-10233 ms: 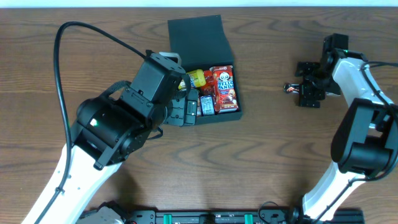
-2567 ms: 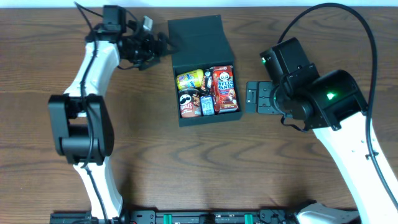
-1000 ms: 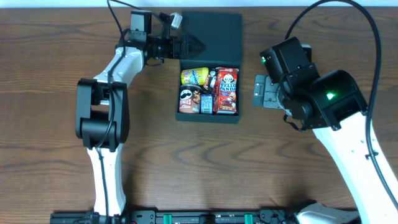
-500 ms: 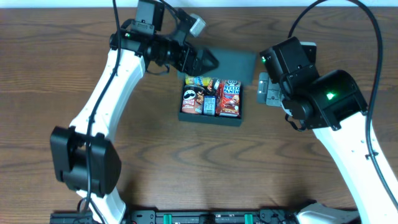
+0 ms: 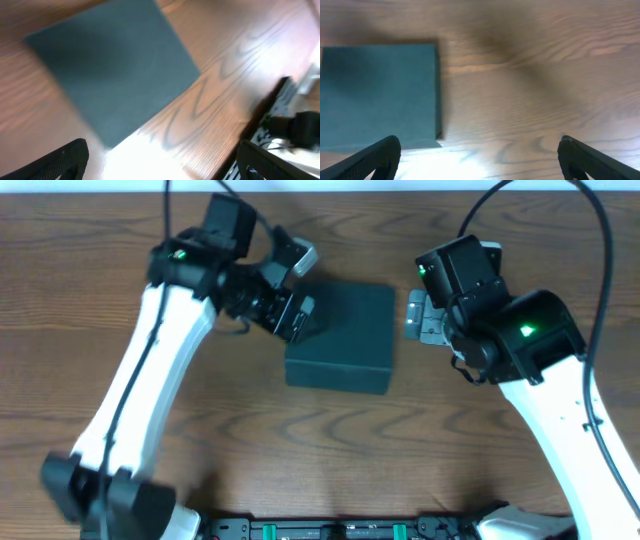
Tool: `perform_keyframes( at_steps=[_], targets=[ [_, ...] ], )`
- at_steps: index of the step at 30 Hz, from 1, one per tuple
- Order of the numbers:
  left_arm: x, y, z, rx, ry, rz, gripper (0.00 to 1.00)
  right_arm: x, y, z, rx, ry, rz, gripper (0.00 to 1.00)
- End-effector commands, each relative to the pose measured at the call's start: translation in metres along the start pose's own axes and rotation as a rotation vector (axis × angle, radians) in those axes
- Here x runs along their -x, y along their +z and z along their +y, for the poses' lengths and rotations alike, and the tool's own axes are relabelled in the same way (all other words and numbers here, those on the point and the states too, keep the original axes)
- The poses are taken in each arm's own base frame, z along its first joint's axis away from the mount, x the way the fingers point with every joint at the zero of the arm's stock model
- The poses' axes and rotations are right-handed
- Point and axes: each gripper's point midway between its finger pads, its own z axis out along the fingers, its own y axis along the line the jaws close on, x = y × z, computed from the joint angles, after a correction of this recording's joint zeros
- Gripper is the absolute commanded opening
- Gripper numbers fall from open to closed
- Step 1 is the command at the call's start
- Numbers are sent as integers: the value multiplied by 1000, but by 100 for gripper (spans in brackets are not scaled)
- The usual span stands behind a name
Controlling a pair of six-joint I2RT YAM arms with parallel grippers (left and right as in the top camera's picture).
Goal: Pack container
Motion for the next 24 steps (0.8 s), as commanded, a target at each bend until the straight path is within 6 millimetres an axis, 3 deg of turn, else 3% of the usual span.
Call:
perform_keyframes(
  at_steps=[1,4,9,14,19,24],
  targets=[
    [-18,-40,11,227,-10,-3,95,-9,21,21,46,-2,84,99],
    [-47,-64,10,325,-29,16,95,-16,49,45,60,-32,153,99],
    [-94,-58,14,379,-94,25,95,-24,88,70,41,-71,205,99],
    [-132,-20,17,366,-186,-6,95,-35,120,92,30,-106,246,99],
    [-149,23,5,323,-188,15,95,-54,152,100,-16,-141,318,99],
    [-161,43,-8,341,-158,49,95,-78,181,103,-52,-170,407,99]
  ],
)
